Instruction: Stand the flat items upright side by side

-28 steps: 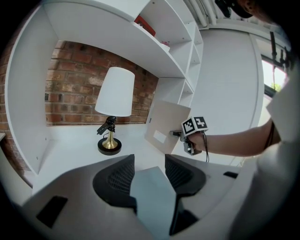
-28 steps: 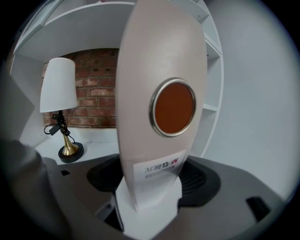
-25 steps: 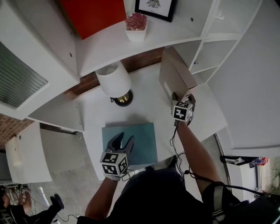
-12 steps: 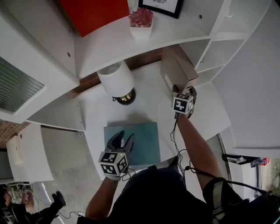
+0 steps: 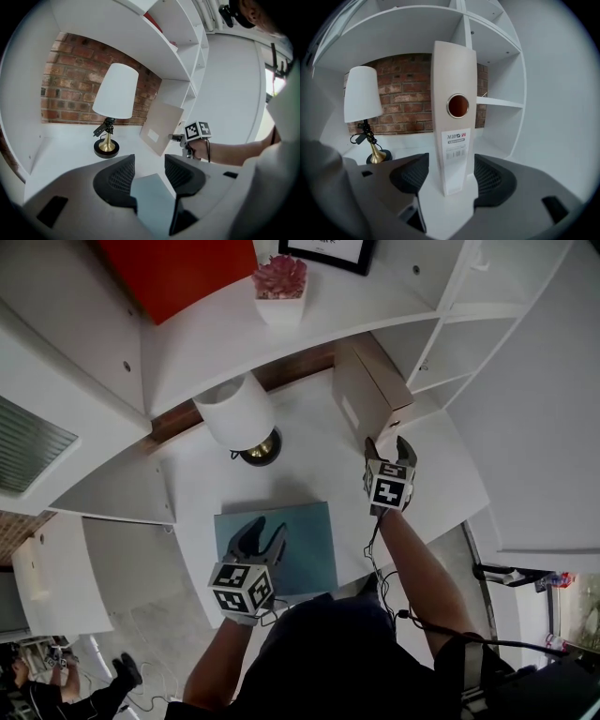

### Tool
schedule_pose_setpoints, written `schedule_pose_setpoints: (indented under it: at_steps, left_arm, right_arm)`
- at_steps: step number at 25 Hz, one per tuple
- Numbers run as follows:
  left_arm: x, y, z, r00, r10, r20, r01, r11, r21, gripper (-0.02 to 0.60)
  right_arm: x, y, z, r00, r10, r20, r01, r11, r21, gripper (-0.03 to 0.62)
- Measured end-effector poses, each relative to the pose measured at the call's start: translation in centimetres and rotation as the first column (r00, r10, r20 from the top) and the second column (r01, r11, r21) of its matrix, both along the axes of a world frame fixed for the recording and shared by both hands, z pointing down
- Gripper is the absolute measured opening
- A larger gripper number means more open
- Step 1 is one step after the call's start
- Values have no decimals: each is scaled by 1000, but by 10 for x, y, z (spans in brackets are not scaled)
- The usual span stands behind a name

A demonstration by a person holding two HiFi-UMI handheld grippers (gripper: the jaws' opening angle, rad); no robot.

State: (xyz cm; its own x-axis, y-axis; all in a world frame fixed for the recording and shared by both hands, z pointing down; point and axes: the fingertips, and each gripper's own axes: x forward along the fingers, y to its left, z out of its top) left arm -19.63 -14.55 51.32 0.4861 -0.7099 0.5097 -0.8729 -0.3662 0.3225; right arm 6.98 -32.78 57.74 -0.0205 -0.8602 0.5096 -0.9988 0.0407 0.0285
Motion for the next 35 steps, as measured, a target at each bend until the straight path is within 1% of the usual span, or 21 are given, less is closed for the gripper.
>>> schedule_pose_setpoints:
  at_steps: [3, 5, 8, 12, 14, 18, 22, 25, 27, 30, 33, 35]
  left_arm:
    - [4, -1, -1, 1000, -2, -6, 2, 1000, -2, 198]
    - [3, 1, 0, 1000, -13, -10, 13, 1000, -10, 198]
    - [-2, 6, 3, 999, -38, -9, 37, 999, -23, 198]
    - [-8, 14, 8, 998, -70, -5, 69, 997, -43, 198]
    - [-10, 16, 9, 997, -81, 1, 81, 996, -46, 198]
    - [-12, 14, 7, 995, -100, 8, 100, 994, -35, 198]
    - [-8, 7, 1, 993, -118, 11, 118, 993, -9, 198]
    - [-3, 2, -6, 990, -138, 5, 138, 990, 15, 198]
    - [2, -1, -12, 988, -155, 2, 155, 987, 38, 198]
    - [9, -5, -25, 983, -184, -6, 184, 980, 80, 198]
    - [15, -5, -40, 975, -220, -15, 220, 968, 124, 198]
    - [20, -4, -50, 970, -244, -19, 244, 958, 152, 198]
  right_arm:
    - [-3, -6, 4, 999, -25, -44, 25, 1000, -6, 241]
    - [-2, -12, 9, 998, -19, -54, 18, 1000, -26, 215]
    - [-2, -23, 14, 1000, -3, -31, 1, 999, -51, 212]
    - [-6, -35, 6, 1000, 26, -6, -27, 998, -62, 210]
    - [-6, -37, 9, 999, 43, -1, -43, 996, -73, 218]
    - [-6, -35, 10, 1000, 13, -11, -14, 998, -69, 218]
    - [-6, -25, -1, 999, -45, 5, 46, 998, -44, 218]
    - [-10, -13, -14, 991, -128, 25, 128, 992, 1, 213]
    - [-14, -3, -29, 980, -191, 55, 188, 981, 51, 207]
    - [-22, 14, -59, 952, -294, 87, 281, 950, 135, 190]
    - [-29, 36, -89, 915, -390, 105, 366, 911, 192, 181]
    - [-30, 51, -108, 893, -436, 112, 405, 886, 227, 175]
